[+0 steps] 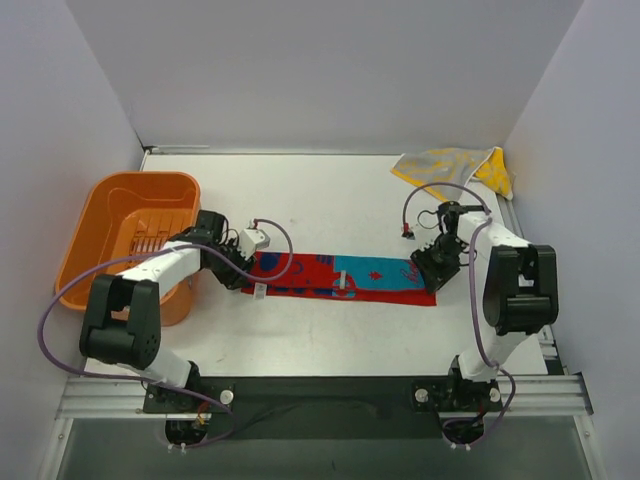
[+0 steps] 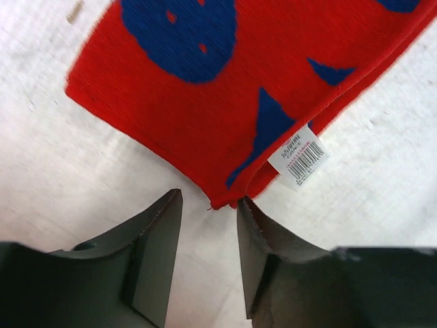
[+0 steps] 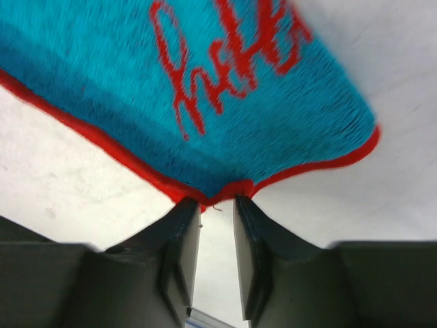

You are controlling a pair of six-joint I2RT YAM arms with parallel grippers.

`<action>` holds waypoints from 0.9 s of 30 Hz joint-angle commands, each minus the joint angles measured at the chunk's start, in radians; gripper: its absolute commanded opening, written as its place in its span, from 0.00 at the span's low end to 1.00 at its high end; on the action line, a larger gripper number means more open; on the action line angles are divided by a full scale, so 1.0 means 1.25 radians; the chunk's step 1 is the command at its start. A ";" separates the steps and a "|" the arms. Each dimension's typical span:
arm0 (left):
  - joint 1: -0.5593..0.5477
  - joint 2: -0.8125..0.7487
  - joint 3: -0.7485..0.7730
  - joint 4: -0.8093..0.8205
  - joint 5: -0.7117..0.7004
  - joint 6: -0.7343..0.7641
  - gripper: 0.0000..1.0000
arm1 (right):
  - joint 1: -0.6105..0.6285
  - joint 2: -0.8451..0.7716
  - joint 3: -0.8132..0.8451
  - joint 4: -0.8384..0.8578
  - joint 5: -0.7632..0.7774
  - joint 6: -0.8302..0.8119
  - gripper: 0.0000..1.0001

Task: Roll the towels
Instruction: Fold the towel

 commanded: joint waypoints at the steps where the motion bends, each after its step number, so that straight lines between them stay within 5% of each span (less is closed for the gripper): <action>1: 0.007 -0.084 -0.023 -0.028 0.053 0.051 0.49 | 0.002 -0.102 -0.028 -0.062 0.019 -0.071 0.35; 4: 0.008 -0.136 -0.043 -0.042 0.072 0.060 0.58 | 0.002 -0.152 -0.038 -0.088 -0.006 -0.101 0.41; 8: 0.011 -0.151 -0.031 -0.065 0.092 0.059 0.58 | -0.005 -0.170 -0.008 -0.143 -0.055 -0.077 0.41; 18: 0.011 -0.055 0.061 -0.064 0.110 -0.034 0.44 | 0.002 -0.021 0.087 -0.130 -0.050 0.114 0.34; 27: -0.014 0.032 0.064 -0.031 0.017 -0.084 0.35 | 0.031 0.063 0.063 -0.099 0.032 0.146 0.30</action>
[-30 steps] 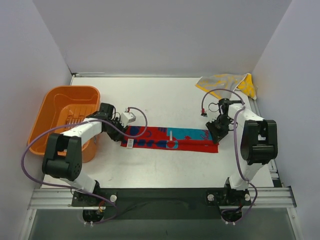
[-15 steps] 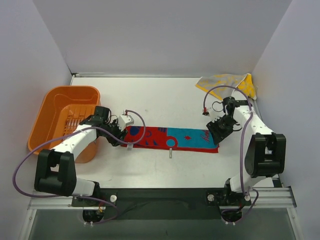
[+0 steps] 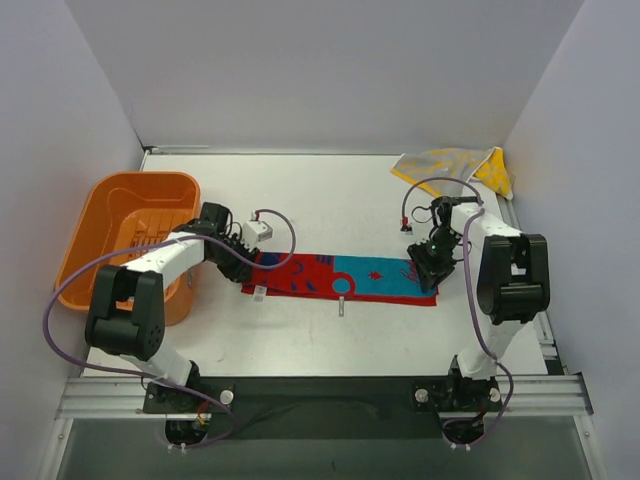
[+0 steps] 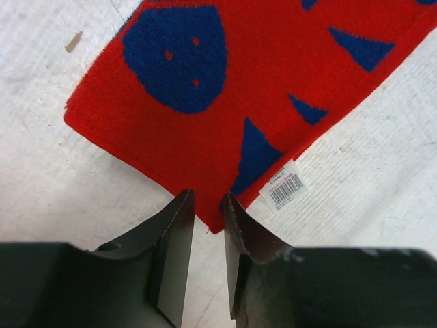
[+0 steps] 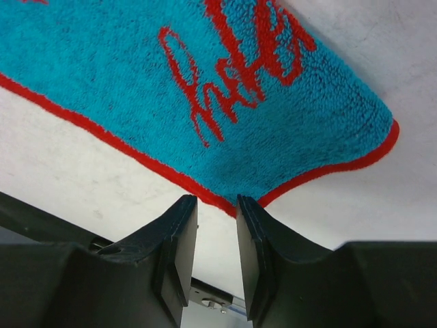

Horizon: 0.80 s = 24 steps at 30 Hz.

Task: Roll the towels
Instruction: Fold the towel

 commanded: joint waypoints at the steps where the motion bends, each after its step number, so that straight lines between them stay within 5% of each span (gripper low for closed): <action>1: -0.010 0.021 0.001 0.025 -0.052 -0.014 0.34 | 0.010 0.026 -0.003 -0.022 0.059 0.027 0.29; 9: -0.015 0.039 -0.032 0.014 -0.149 0.019 0.28 | 0.007 0.068 0.011 0.006 0.154 0.012 0.25; 24: -0.072 -0.060 0.039 0.007 -0.049 -0.045 0.43 | -0.040 0.043 0.145 -0.034 0.095 0.028 0.27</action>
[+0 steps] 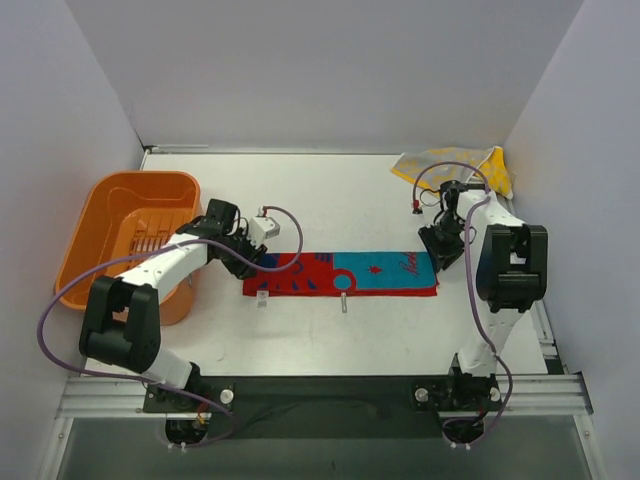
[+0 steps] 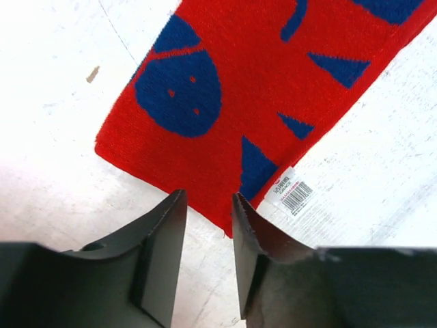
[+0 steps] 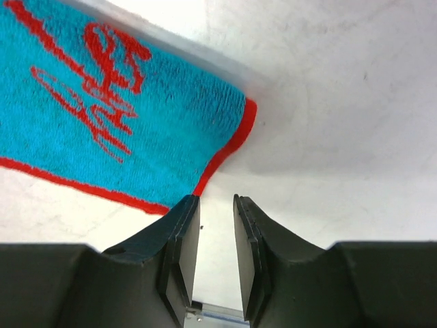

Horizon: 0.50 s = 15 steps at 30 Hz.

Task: Roll the towels
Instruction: Fold the towel

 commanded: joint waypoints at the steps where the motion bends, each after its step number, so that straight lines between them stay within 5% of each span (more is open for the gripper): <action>1: -0.007 -0.010 0.032 0.006 0.019 -0.019 0.44 | -0.005 -0.049 0.020 -0.093 -0.041 0.014 0.28; 15: -0.013 -0.022 -0.016 -0.059 0.026 0.139 0.56 | -0.059 0.005 -0.015 -0.137 -0.114 0.143 0.34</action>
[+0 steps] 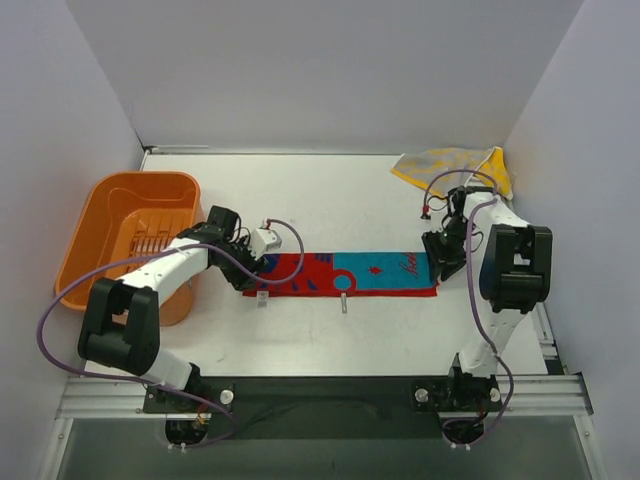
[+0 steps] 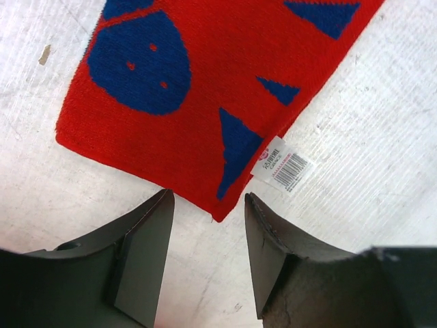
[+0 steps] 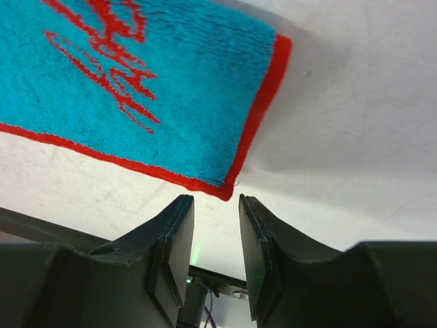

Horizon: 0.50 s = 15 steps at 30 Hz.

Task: Roll the towels
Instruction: Fold the towel

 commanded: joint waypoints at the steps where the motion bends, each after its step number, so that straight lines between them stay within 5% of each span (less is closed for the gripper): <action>1: -0.008 -0.002 0.014 -0.031 0.023 0.072 0.56 | -0.027 0.016 0.003 -0.057 -0.024 0.044 0.34; 15: -0.021 0.042 0.008 -0.034 -0.010 0.139 0.53 | -0.048 0.059 0.014 -0.069 -0.113 0.095 0.31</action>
